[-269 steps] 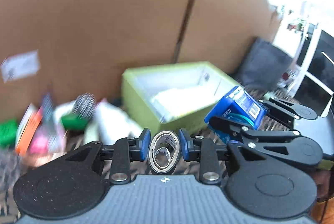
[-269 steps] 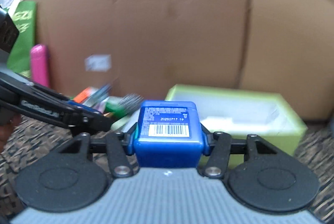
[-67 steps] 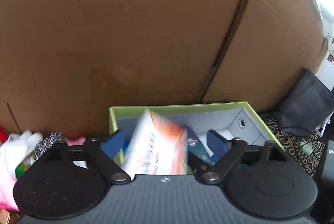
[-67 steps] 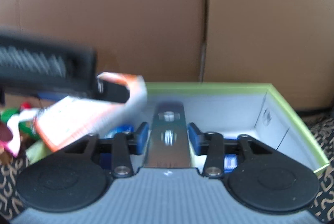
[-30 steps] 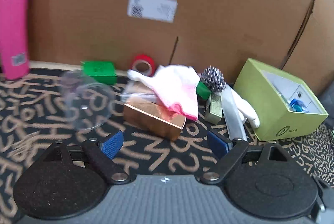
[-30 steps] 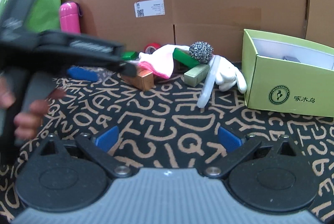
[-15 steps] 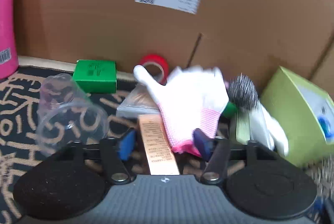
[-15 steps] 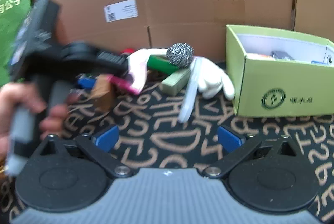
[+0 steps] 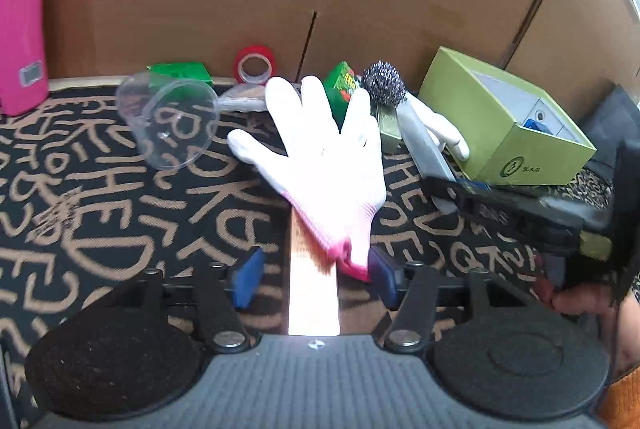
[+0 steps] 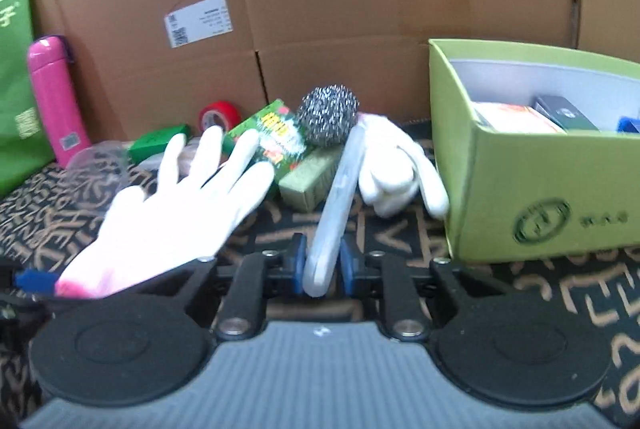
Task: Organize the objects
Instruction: 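Grasp the copper box with the left tool while the right tool grasps the clear plastic tube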
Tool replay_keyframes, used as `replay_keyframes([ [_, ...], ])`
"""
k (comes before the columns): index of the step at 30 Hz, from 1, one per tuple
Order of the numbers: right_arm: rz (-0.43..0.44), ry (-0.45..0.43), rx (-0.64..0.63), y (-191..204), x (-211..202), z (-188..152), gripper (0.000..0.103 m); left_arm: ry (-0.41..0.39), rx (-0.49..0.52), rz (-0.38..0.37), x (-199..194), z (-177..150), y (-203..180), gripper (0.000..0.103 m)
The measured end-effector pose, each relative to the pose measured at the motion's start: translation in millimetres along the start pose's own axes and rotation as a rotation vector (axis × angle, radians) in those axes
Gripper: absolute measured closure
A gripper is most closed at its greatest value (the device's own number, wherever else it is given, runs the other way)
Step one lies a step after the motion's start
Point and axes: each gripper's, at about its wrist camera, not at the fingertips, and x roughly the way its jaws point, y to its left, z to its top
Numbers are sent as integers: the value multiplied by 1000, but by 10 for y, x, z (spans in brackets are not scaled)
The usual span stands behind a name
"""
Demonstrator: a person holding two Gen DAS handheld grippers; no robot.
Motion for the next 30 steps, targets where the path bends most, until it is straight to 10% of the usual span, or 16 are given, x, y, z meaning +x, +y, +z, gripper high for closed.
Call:
replay_keyframes([
  [4,99,26,46,-114,-371,-193,89,-6,37,24,-114,-109,20,46],
  [7,153,32,70,-158,-615,-324,90,15,57,39,-47,-142,18,68],
  [25,-35,46,-223,177,-178,-171,63,-21,183,114,168,-114,-297,72],
  [30,12,38,-178,118,-248,-270,76,-18,183,97,103,-176,-289,78],
])
